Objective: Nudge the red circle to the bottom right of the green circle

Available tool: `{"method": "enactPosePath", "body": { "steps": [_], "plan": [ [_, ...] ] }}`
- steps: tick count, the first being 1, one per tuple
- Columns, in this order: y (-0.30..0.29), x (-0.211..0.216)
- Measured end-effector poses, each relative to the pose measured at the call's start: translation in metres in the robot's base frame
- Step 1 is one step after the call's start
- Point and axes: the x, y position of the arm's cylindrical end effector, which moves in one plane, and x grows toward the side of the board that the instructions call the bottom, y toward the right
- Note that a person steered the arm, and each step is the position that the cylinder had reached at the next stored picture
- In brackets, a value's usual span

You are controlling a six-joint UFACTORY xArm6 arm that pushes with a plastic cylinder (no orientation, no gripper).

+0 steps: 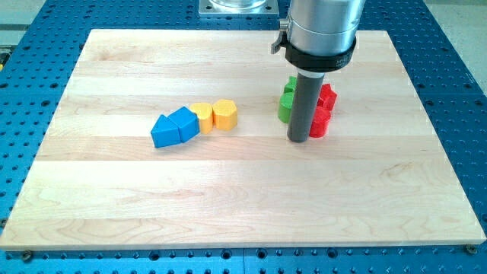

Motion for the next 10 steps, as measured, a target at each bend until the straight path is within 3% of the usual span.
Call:
{"method": "enactPosePath", "body": {
  "steps": [2,4,10],
  "plan": [
    [0.025,0.034],
    [0.057,0.013],
    [0.046,0.013]
  ]
}}
